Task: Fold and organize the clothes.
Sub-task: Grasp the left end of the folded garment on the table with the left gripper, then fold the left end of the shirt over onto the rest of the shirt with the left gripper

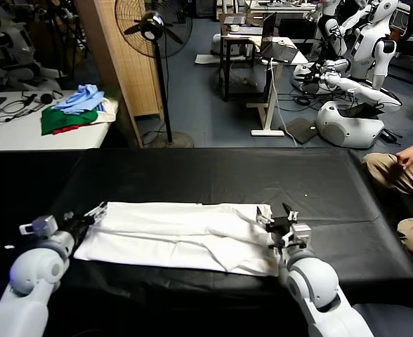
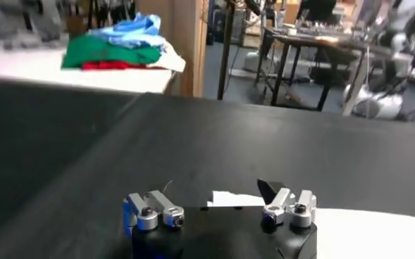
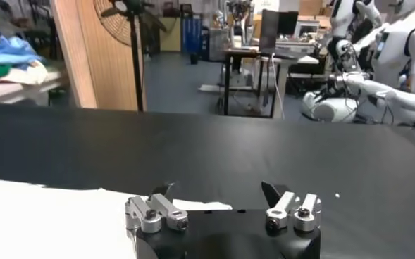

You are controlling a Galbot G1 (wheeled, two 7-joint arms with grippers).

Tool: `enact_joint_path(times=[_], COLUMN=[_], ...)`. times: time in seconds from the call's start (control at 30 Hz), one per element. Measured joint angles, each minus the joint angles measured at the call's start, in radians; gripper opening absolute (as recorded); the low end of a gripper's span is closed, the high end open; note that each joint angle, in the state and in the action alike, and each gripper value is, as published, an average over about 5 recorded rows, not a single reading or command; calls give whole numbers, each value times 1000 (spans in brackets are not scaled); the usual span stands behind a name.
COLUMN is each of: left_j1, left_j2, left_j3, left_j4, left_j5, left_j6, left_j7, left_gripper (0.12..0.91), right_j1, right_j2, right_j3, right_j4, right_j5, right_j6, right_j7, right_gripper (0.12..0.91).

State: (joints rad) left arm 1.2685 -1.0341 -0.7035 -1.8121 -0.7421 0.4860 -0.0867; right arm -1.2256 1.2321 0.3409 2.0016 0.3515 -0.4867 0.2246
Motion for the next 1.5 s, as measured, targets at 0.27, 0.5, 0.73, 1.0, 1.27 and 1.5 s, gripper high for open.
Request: enact_joint_path(times=[0.27,0.5,0.73,1.0,1.27,1.5], left_j1=[115,154,150,139,177,240], left_j2=[-17,-38,-45,-29,32,124], left_j3=[-29,-29,-26,-22,-63,-134], left_j4=[-26,-24,-19,-31,-24,5], left_j5=[39,67,74,209,488,620], left_j6=[-31,-43,-43,-60,-160,-206], left_j7=[43,73,72,84,69,60], left_gripper=[798,730,449,140,141,141], right_j1=[-14,-26,-28,-30,-37,-47], right_j2=[-1,-3,1,14,13,25], right_j3=[-3,-2,0,0,14,10], right_j4=[24,34,36,45,68,83], right_j5=[0,-4,-9,-16,-14,-18], right_j6=[0,-1,-1,-7,-22,-28], right_j7=[-3,-5,-5,-5,-2,-1], right_gripper=[798,798,798,798,798,798])
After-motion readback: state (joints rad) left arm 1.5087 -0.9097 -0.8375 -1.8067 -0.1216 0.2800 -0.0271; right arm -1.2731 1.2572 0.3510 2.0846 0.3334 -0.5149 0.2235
